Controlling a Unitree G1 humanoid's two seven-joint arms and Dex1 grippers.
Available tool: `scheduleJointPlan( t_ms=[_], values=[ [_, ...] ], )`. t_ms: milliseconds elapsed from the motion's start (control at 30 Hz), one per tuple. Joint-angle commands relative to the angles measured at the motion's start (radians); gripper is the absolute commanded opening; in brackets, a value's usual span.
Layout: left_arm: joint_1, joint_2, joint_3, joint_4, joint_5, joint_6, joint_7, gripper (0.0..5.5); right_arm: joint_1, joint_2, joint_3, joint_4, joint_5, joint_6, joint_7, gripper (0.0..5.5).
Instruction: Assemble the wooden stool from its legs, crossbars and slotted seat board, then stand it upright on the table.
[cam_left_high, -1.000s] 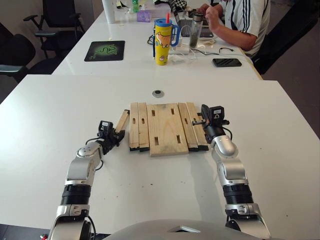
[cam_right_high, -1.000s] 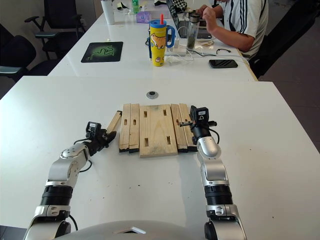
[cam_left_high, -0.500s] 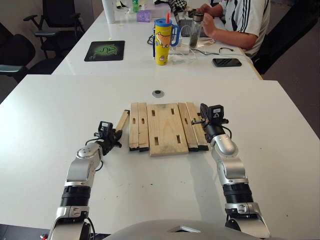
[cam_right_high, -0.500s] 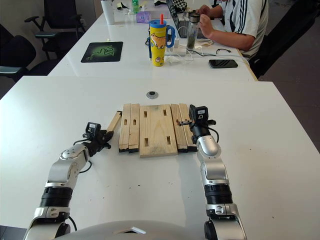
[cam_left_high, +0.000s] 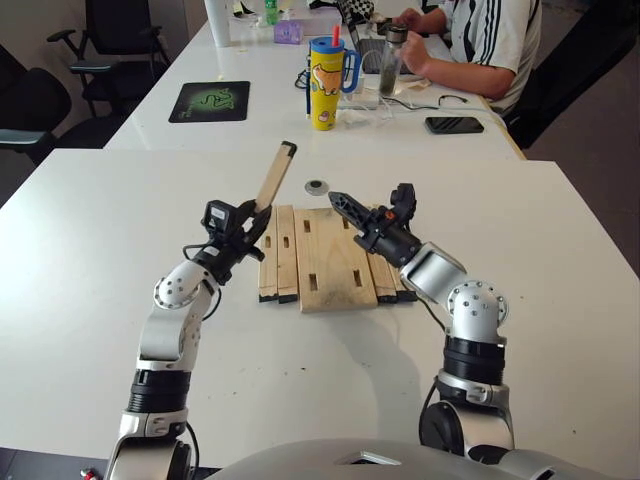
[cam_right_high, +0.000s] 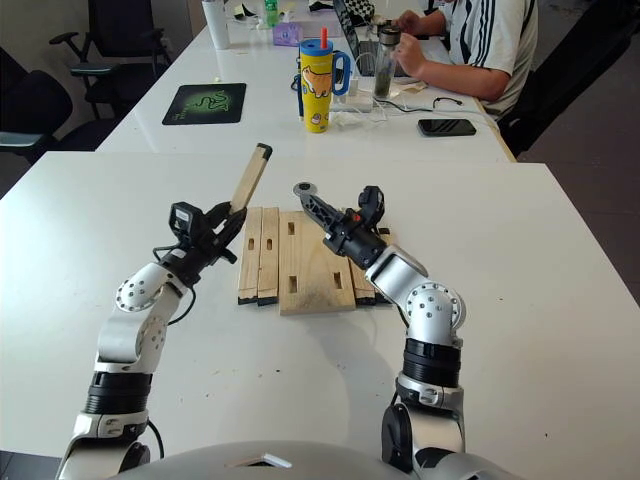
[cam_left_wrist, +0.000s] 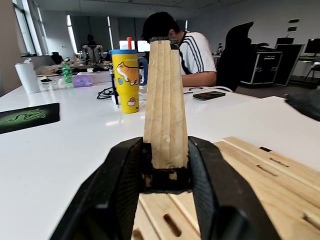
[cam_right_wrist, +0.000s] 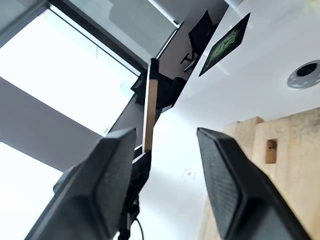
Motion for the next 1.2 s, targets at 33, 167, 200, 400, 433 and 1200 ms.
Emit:
scheduleJointPlan(
  t_ms=[33,167,200,400,433,1200],
  values=[
    [0.004,0.005,-0.051,-0.058,-0.018,0.005,-0.052,1.32,-0.031,0.012,-0.035,-0.007,0.12,0.032,-0.108,2.92],
    [0.017,0.017,-0.079,-0.088,-0.03,0.023,-0.085,1.32,-0.05,0.014,-0.046,0.004,0.193,0.004,-0.17,3.29],
    [0.02,0.021,-0.087,-0.095,-0.034,0.033,-0.095,1.32,-0.055,0.011,-0.046,0.006,0.2,-0.005,-0.179,3.29],
    [0.043,0.042,-0.12,-0.114,-0.022,0.048,-0.115,1.32,-0.068,-0.005,-0.033,0.019,0.22,-0.05,-0.198,3.29],
    [0.044,0.044,-0.124,-0.115,-0.021,0.048,-0.115,1.32,-0.07,-0.008,-0.031,0.022,0.217,-0.057,-0.199,3.11],
    [0.055,0.058,-0.14,-0.122,-0.033,0.045,-0.126,1.32,-0.068,-0.066,-0.005,0.053,0.244,-0.102,-0.164,0.42]
  ],
)
